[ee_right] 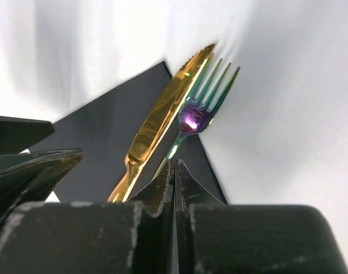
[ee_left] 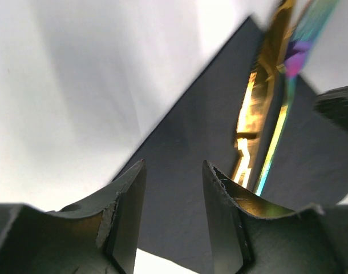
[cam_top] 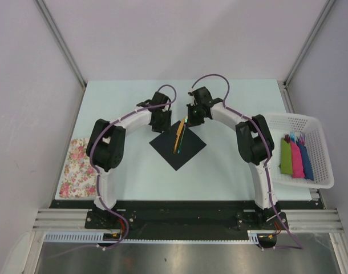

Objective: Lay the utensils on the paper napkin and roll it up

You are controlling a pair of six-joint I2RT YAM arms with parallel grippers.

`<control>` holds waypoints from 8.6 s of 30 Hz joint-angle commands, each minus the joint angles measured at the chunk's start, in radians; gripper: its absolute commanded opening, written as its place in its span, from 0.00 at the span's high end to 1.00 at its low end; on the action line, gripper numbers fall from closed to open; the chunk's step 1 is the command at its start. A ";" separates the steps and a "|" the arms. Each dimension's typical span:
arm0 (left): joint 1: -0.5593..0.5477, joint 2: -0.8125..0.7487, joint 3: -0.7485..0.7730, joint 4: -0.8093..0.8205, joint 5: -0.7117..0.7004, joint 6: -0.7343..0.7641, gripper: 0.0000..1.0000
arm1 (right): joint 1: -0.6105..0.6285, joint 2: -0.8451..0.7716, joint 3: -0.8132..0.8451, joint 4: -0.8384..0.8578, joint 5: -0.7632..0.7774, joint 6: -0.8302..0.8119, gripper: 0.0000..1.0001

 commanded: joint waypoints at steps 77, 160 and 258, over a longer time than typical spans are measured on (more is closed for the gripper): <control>0.059 -0.105 -0.175 0.162 0.112 0.027 0.42 | 0.032 0.038 0.115 -0.026 0.049 -0.039 0.71; -0.337 -0.322 -0.516 0.073 0.394 1.293 1.00 | -0.163 -0.321 -0.261 0.074 -0.550 -0.076 0.08; -0.047 0.011 0.035 -0.030 0.509 1.038 0.95 | -0.057 -0.100 -0.475 0.280 -0.581 0.199 0.90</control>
